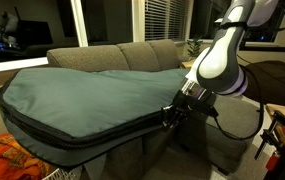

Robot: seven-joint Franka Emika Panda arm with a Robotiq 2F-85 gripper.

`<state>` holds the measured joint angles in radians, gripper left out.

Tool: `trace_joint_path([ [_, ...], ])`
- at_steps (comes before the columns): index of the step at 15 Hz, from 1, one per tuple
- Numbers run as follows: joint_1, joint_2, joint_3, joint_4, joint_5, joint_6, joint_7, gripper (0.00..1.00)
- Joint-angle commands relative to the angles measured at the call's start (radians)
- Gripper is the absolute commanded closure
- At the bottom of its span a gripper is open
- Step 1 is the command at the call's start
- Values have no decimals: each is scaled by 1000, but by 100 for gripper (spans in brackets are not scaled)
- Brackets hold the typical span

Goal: Close the zip on the green bag

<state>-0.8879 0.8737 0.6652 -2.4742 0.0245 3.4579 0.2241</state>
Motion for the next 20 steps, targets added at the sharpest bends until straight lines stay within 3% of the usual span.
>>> trace_joint_path([
  [1,-80,-42,-10,-71,-47,0,26,94],
  [20,-38,28,-43,35,-44,-1,28,94],
])
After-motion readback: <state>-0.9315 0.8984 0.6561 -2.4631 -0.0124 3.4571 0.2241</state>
